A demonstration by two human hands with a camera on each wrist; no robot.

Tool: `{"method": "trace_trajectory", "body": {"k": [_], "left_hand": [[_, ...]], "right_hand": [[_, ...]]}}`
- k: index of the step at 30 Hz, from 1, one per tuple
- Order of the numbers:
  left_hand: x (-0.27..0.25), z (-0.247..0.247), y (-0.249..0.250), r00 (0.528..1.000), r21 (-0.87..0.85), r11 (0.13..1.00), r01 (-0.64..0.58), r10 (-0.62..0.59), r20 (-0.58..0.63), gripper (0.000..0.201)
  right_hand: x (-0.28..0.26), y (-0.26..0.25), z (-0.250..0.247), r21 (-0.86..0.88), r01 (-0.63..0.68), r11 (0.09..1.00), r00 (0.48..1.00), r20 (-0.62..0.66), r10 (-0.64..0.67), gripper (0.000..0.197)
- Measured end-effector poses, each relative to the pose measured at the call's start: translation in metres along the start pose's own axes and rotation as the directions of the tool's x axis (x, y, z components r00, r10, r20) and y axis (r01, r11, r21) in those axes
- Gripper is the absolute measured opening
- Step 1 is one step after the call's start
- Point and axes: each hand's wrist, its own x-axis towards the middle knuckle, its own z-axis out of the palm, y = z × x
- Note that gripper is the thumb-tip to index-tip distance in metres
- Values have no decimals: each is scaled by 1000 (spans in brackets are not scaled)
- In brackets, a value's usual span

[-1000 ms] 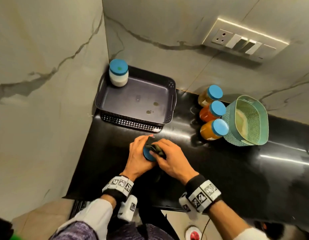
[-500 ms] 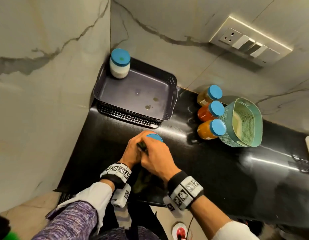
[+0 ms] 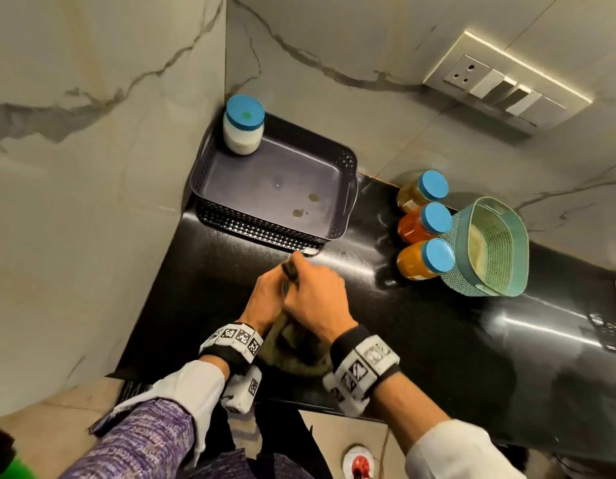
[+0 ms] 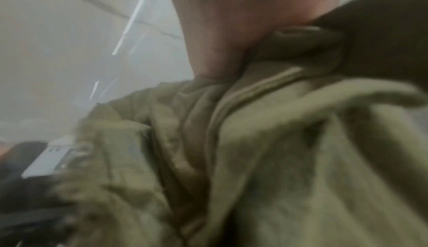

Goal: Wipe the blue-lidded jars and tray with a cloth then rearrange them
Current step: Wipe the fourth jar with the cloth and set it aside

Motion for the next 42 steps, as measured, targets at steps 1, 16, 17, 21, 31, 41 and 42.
{"method": "trace_trajectory", "body": {"k": [1, 16, 17, 21, 31, 41, 42], "left_hand": [[1, -1, 0, 1000, 20, 1000, 0, 0, -3, 31], [-4, 4, 10, 996, 65, 995, -81, 84, -36, 47], [-5, 6, 10, 995, 49, 995, -87, 89, -37, 56], [-8, 12, 6, 997, 71, 996, -48, 52, -65, 46], [-4, 6, 21, 981, 64, 984, 168, -160, -114, 21], [29, -10, 145, 950, -423, 906, -1, -131, -282, 58], [29, -10, 156, 949, -475, 880, -13, -138, -282, 58]], "right_hand": [[9, 5, -2, 0, -25, 1000, 999, -23, 25, 16], [8, 33, -12, 13, -118, 993, 991, -60, 118, 20], [-1, 39, -13, 9, -142, 990, 987, -73, 142, 21], [-37, 18, 0, -26, -58, 998, 997, 50, 60, 25], [27, 58, -35, 500, -100, 861, 940, -235, 245, 11], [-35, 23, -117, 775, 291, 561, 932, -362, 16, 19], [-40, 15, -118, 810, 297, 505, 934, -358, 25, 24]]}}
